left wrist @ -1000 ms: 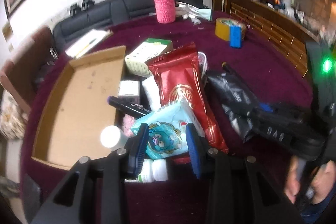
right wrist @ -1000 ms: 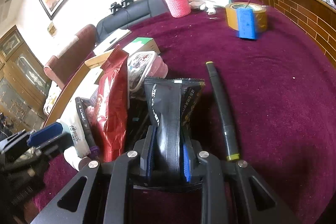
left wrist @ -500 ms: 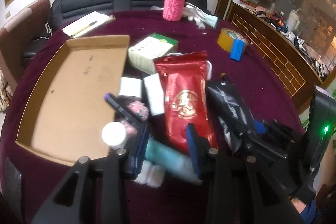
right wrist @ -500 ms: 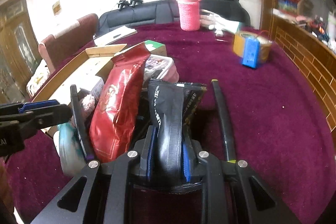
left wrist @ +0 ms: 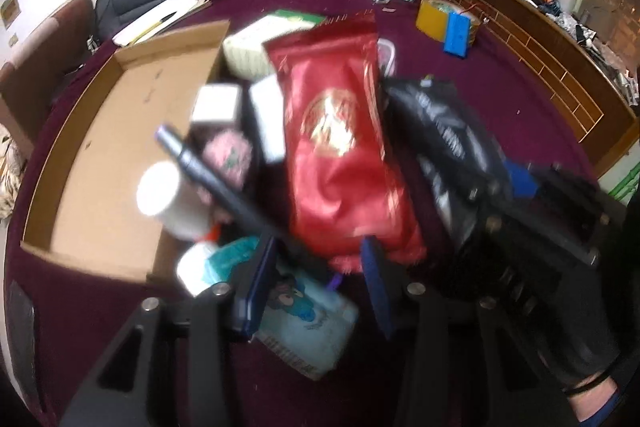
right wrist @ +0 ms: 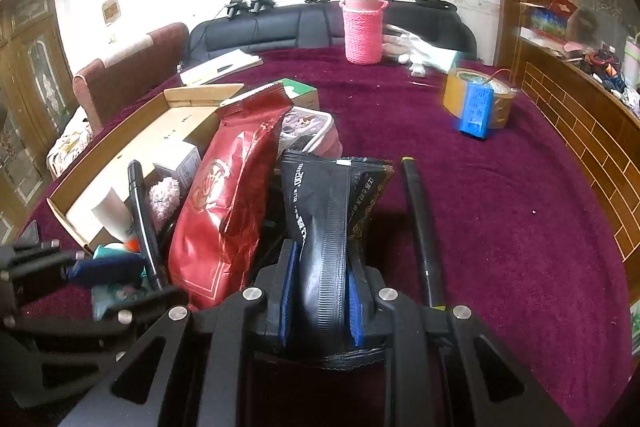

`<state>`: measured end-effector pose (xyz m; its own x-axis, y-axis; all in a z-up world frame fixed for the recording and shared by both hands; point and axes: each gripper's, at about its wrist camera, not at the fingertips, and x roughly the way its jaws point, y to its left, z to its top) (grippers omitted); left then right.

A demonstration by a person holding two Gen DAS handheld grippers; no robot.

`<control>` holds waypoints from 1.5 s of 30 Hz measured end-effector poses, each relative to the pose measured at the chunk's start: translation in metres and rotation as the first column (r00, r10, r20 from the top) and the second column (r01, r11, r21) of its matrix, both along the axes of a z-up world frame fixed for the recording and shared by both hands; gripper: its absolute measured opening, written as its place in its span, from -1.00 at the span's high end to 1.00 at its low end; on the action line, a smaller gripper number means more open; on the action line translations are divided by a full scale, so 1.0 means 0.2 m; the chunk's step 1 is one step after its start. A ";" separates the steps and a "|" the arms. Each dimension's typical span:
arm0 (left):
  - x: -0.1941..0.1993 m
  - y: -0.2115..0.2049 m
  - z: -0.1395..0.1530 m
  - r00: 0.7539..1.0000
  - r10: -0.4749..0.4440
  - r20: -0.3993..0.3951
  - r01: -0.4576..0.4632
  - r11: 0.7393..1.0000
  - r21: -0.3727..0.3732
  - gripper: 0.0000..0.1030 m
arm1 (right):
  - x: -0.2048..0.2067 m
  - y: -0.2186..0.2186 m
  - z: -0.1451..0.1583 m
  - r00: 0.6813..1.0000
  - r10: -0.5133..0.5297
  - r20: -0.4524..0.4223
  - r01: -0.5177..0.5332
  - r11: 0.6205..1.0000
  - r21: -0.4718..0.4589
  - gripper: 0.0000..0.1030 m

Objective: Organize objects
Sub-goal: 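Grasp the blue cartoon tissue pack with the left gripper while the right holds the black package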

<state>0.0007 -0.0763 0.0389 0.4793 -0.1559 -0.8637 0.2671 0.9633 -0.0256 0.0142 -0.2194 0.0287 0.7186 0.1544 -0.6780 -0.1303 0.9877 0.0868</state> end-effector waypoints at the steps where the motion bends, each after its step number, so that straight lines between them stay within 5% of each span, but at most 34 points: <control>1: -0.02 0.01 -0.01 1.000 0.000 -0.001 0.000 1.000 0.004 0.18 | 0.00 0.00 0.00 1.000 0.001 0.003 -0.001 1.000 -0.003 0.54; 15: -0.08 0.05 -0.07 0.999 0.011 0.036 -0.012 0.999 0.032 0.22 | -0.08 0.12 0.04 0.996 0.018 0.082 -0.008 0.992 -0.127 0.54; 19: -0.10 0.04 -0.07 0.999 -0.004 0.041 0.003 1.000 0.002 0.73 | -0.08 0.13 0.04 0.995 0.017 0.094 -0.004 0.990 -0.141 0.54; 26: -0.11 0.07 -0.07 0.999 -0.003 0.049 0.004 1.000 -0.019 0.99 | -0.11 0.16 0.06 0.992 0.027 0.126 -0.004 0.984 -0.179 0.54; 31: -0.12 0.09 -0.07 0.999 0.006 0.050 -0.004 0.999 -0.036 1.00 | -0.13 0.21 0.06 0.987 0.042 0.152 -0.007 0.976 -0.219 0.54; 45: -0.18 0.22 -0.07 1.000 0.023 -0.019 -0.026 0.988 -0.152 1.00 | -0.11 0.16 0.06 0.993 0.043 0.109 -0.029 0.992 -0.124 0.54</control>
